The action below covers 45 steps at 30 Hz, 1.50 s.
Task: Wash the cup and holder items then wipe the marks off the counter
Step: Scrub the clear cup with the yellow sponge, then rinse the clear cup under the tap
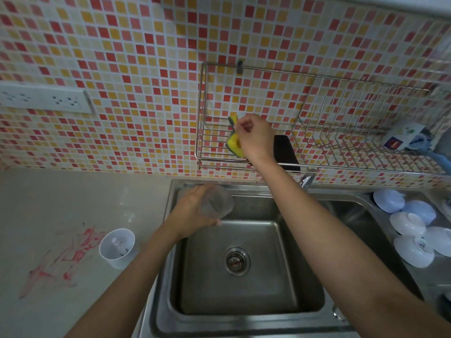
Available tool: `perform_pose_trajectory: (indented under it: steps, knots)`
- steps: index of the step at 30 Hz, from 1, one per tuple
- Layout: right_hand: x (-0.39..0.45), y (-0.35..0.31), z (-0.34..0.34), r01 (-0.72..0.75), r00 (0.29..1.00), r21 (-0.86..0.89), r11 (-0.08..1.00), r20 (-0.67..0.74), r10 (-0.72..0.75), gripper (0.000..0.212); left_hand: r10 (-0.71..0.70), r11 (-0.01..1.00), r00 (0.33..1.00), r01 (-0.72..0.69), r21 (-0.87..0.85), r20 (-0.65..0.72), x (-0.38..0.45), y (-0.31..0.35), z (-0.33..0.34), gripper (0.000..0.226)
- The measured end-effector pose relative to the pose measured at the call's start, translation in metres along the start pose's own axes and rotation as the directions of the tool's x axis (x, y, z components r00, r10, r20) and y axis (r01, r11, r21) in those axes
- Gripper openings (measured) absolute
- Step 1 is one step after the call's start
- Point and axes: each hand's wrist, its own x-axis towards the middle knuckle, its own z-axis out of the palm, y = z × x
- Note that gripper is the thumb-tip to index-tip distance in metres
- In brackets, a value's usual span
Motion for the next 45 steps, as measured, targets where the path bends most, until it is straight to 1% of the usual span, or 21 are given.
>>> perform_pose_trajectory:
  steps: [2, 4, 6, 11, 13, 15, 17, 20, 22, 23, 25, 26, 28, 30, 32, 33, 34, 37, 40, 43, 45]
  knots:
    - [0.016, 0.006, 0.016, -0.037, 0.997, -0.142, 0.989, 0.066, 0.047, 0.003, -0.009, 1.0, 1.0, 0.009, -0.007, 0.004, -0.001, -0.002, 0.002, 0.087]
    - [0.024, 0.012, 0.03, -0.016, 0.989, -0.293, 0.956, 0.136, 0.058, 0.011, -0.028, 1.0, 1.0, 0.028, -0.011, 0.011, -0.002, -0.004, 0.005, 0.088]
    - [0.03, 0.016, 0.043, 0.008, 0.983, -0.378, 0.926, 0.172, 0.062, 0.019, -0.038, 0.999, 0.999, 0.038, -0.006, 0.011, -0.002, -0.009, 0.008, 0.089]
    - [0.035, 0.024, 0.061, 0.062, 0.975, -0.446, 0.893, 0.217, 0.041, 0.035, -0.043, 0.999, 0.999, 0.042, 0.027, 0.009, 0.004, -0.017, 0.016, 0.093]
    - [0.028, 0.022, 0.056, 0.096, 0.966, -0.442, 0.892, 0.257, 0.023, 0.032, -0.058, 0.998, 0.998, 0.057, 0.034, 0.011, 0.008, -0.017, 0.023, 0.093]
    - [0.02, 0.019, 0.043, 0.147, 0.962, -0.386, 0.911, 0.269, -0.041, 0.024, -0.079, 0.997, 0.997, 0.078, 0.021, 0.026, 0.014, -0.016, 0.032, 0.094]
    - [0.003, 0.021, 0.02, 0.212, 0.966, -0.276, 0.938, 0.206, -0.158, 0.016, -0.079, 0.997, 0.995, 0.079, 0.002, 0.054, 0.022, -0.017, 0.044, 0.095]
    - [-0.037, 0.04, -0.024, 0.371, 0.925, -0.136, 0.918, -0.035, -0.379, 0.014, -0.078, 0.997, 0.991, 0.08, -0.013, 0.111, 0.035, -0.01, 0.07, 0.099]
    - [-0.069, 0.066, -0.057, 0.424, 0.885, -0.103, 0.9, -0.165, -0.436, 0.013, -0.076, 0.997, 0.988, 0.076, 0.001, 0.134, 0.045, 0.0, 0.09, 0.1]
    - [-0.085, 0.085, -0.073, 0.422, 0.88, -0.102, 0.901, -0.193, -0.434, 0.012, -0.069, 0.998, 0.988, 0.07, 0.002, 0.136, 0.049, 0.007, 0.099, 0.1]
    - [-0.106, 0.131, -0.1, 0.332, 0.916, -0.104, 0.938, -0.204, -0.347, 0.011, -0.058, 0.998, 0.986, 0.063, -0.023, 0.153, 0.061, 0.022, 0.118, 0.096]
    - [-0.111, 0.16, -0.11, 0.231, 0.948, -0.112, 0.967, -0.196, -0.249, 0.01, -0.056, 0.997, 0.985, 0.064, -0.044, 0.161, 0.066, 0.031, 0.126, 0.093]
    - [-0.108, 0.217, -0.122, -0.064, 0.989, -0.146, 0.987, -0.143, 0.043, 0.008, -0.06, 0.993, 0.985, 0.075, -0.086, 0.161, 0.08, 0.049, 0.142, 0.085]
    - [-0.096, 0.262, -0.129, -0.338, 0.941, -0.187, 0.922, -0.048, 0.335, 0.026, -0.081, 0.987, 0.981, 0.104, -0.122, 0.177, 0.095, 0.063, 0.16, 0.077]
    - [-0.079, 0.287, -0.133, -0.492, 0.855, -0.24, 0.837, 0.047, 0.517, 0.045, -0.127, 0.975, 0.97, 0.16, -0.154, 0.207, 0.107, 0.069, 0.179, 0.077]
    - [-0.071, 0.296, -0.132, -0.533, 0.815, -0.248, 0.809, 0.105, 0.57, 0.048, -0.147, 0.966, 0.963, 0.189, -0.178, 0.226, 0.112, 0.068, 0.187, 0.077]
    - [-0.061, 0.303, -0.13, -0.544, 0.791, -0.249, 0.801, 0.165, 0.589, 0.048, -0.16, 0.958, 0.959, 0.208, -0.196, 0.234, 0.117, 0.065, 0.196, 0.077]
    - [-0.042, 0.326, -0.116, -0.49, 0.778, -0.261, 0.832, 0.3, 0.552, 0.045, -0.196, 0.943, 0.958, 0.243, -0.229, 0.209, 0.12, 0.075, 0.206, 0.076]
    - [-0.041, 0.346, -0.101, -0.405, 0.768, -0.334, 0.851, 0.381, 0.515, 0.047, -0.198, 0.932, 0.957, 0.251, -0.262, 0.211, 0.122, 0.082, 0.21, 0.075]
    - [-0.045, 0.352, -0.094, -0.289, 0.758, -0.372, 0.882, 0.473, 0.448, 0.05, -0.233, 0.92, 0.953, 0.28, -0.274, 0.193, 0.124, 0.08, 0.209, 0.09]
    - [-0.047, 0.357, -0.092, -0.234, 0.765, -0.387, 0.892, 0.493, 0.414, 0.051, -0.264, 0.905, 0.945, 0.312, -0.29, 0.193, 0.126, 0.077, 0.212, 0.09]
